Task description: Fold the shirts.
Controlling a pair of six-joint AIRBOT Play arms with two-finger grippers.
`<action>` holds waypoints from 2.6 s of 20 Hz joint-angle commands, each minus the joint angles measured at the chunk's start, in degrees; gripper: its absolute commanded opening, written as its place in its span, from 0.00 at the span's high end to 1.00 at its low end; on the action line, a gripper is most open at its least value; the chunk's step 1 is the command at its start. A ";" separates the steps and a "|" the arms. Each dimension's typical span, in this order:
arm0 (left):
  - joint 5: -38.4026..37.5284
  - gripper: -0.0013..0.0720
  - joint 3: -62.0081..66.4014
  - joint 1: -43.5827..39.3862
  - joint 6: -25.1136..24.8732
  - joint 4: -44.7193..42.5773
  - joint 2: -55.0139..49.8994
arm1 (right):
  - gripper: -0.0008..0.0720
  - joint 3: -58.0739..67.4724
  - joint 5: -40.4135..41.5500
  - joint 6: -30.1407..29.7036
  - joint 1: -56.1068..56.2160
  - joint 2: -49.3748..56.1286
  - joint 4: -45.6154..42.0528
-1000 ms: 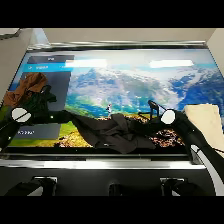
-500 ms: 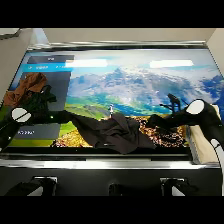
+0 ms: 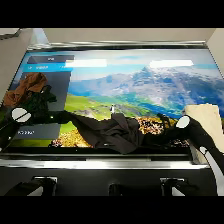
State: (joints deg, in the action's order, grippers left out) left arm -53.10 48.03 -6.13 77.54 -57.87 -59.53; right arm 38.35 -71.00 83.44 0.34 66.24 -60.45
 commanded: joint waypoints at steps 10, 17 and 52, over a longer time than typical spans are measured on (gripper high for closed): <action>-2.97 0.93 23.96 10.29 -0.02 0.00 2.71 | 0.92 27.50 5.60 9.07 2.89 -10.25 -23.98; -2.73 0.93 54.73 18.14 1.95 3.76 5.03 | 0.91 53.27 4.83 15.93 2.91 -21.38 -38.18; -8.87 0.00 5.81 -9.84 4.96 5.88 -20.68 | 0.10 12.66 -8.44 12.26 3.08 -8.09 -7.34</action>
State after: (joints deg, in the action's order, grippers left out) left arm -67.68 60.47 -15.46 82.35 -56.47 -80.01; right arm 59.18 -83.31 96.36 3.42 57.95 -73.41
